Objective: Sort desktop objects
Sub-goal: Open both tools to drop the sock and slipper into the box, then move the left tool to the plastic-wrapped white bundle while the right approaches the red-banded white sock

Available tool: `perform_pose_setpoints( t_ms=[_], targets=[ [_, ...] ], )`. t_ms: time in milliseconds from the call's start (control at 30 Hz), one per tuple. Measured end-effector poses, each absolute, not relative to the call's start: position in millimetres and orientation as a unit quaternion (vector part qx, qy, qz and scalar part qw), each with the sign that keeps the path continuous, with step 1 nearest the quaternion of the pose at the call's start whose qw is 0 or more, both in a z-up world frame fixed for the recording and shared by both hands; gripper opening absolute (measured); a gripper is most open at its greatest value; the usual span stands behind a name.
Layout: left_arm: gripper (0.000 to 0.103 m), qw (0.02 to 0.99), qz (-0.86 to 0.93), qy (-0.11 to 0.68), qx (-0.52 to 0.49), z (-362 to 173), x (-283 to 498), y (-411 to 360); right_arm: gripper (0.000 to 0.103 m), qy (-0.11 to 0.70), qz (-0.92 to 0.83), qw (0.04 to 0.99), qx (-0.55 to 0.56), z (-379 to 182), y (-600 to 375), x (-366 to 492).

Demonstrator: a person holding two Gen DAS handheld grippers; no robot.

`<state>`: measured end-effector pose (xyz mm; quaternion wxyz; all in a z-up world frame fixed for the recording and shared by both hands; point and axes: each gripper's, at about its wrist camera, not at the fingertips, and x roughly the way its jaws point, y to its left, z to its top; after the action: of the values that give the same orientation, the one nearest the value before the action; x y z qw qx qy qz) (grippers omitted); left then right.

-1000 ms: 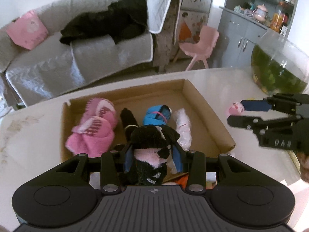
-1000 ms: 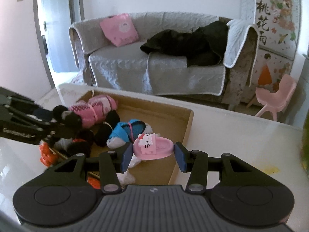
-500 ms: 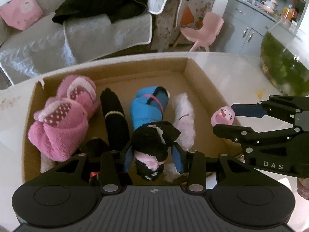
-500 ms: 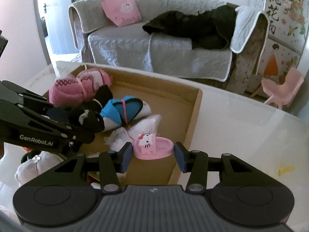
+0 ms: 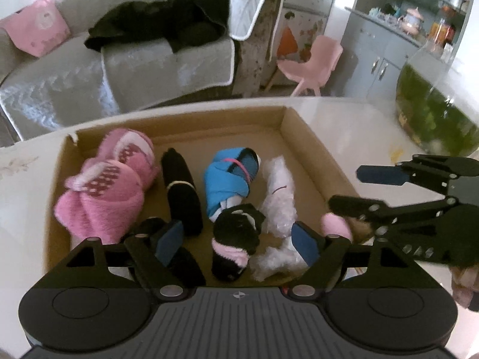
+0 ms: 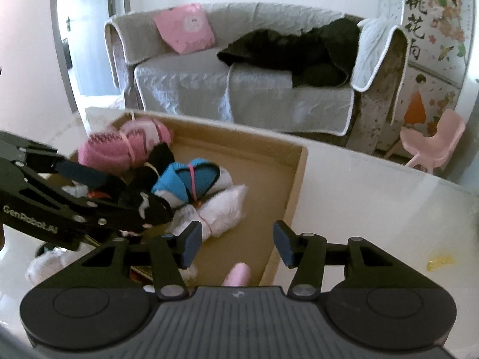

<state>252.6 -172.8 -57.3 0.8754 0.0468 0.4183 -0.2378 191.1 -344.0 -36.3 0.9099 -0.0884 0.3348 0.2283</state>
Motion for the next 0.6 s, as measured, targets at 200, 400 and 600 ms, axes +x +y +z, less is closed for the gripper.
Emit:
perform_pose_setpoints(
  t_ms=[200, 400, 600],
  targets=[
    [0.087, 0.886, -0.228, 0.402, 0.041, -41.5, 219.4, -128.3, 0.053, 0.318, 0.223, 0.919, -0.069, -23.9, -367.5, 159.1],
    [0.088, 0.891, -0.204, 0.404, 0.031, -39.8, 173.8, -76.7, 0.053, 0.331, 0.216, 0.916, -0.067, -38.9, -378.1, 133.3],
    [0.090, 0.893, -0.178, 0.413, 0.013, -46.9, 116.9, -40.6, 0.053, 0.334, 0.216, 0.916, -0.046, -42.0, -381.9, 97.3]
  ],
)
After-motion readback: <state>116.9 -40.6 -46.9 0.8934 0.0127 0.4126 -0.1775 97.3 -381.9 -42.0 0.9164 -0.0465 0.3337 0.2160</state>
